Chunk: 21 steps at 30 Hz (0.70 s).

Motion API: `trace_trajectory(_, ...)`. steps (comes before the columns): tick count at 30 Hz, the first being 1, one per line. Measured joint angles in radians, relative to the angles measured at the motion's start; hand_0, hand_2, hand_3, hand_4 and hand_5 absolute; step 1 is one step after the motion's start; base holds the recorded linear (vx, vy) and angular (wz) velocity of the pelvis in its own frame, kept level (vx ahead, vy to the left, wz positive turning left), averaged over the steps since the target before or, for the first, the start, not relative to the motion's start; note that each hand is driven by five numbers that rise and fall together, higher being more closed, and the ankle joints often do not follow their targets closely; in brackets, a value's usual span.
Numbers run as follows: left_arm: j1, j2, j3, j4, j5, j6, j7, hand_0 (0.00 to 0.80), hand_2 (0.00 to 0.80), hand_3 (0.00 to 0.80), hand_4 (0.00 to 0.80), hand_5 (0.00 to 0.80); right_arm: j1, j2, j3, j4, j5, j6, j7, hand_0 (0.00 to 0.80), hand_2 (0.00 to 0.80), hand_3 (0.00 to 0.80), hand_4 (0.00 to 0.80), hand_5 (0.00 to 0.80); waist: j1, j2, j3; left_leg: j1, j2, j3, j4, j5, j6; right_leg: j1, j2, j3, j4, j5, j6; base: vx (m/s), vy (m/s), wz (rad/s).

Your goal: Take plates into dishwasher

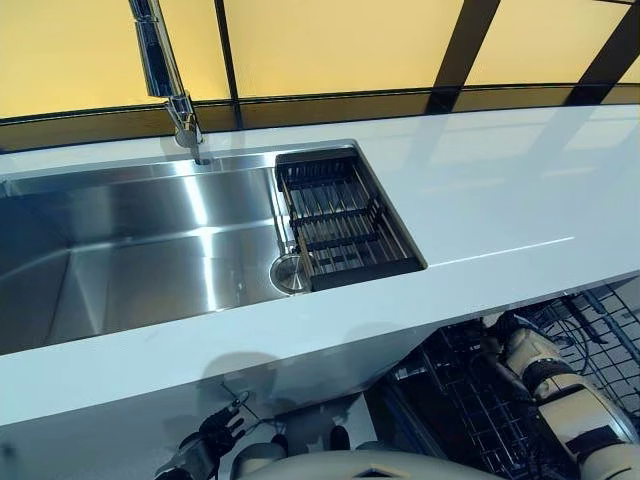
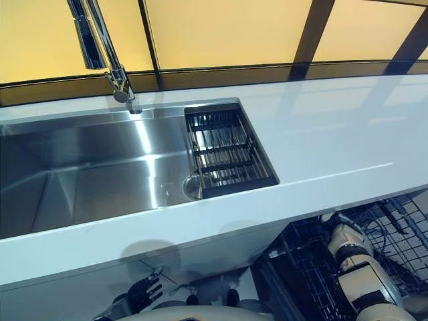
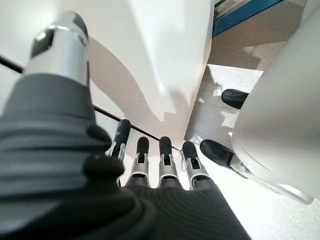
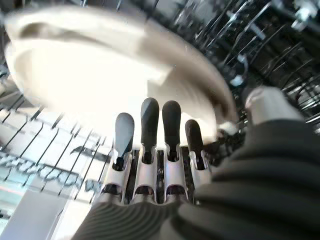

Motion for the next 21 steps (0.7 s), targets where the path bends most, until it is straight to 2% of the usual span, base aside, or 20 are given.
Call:
trace_trajectory(13, 0.000, 0.000, 0.000, 0.001, 0.000, 0.000, -0.004, 0.000, 0.000, 0.000, 0.000, 0.000, -0.008, -0.018, -0.012, -0.002, 0.101, -0.022, -0.012, 0.000, 0.000, 0.000, 0.000, 0.000, -0.003, 0.008, 0.005, 0.009, 0.000, 0.001, 0.000, 0.001, -0.001, 0.008, 0.000, 0.002, 0.000, 0.000, 0.000, 0.000, 0.000, 0.00)
trace_trajectory(21, 0.006, 0.001, 0.042, 0.005, -0.022, 0.003, -0.002, 0.000, 0.000, 0.000, 0.000, 0.000, 0.010, -0.158, -0.118, -0.083, 0.188, -0.091, -0.006, 0.000, 0.000, 0.000, 0.000, 0.000, -0.010, -0.001, 0.010, 0.004, -0.001, 0.025, 0.000, 0.000, -0.001, -0.008, 0.003, 0.029, 0.001, 0.003, 0.004, -0.020, 0.033, -0.07)
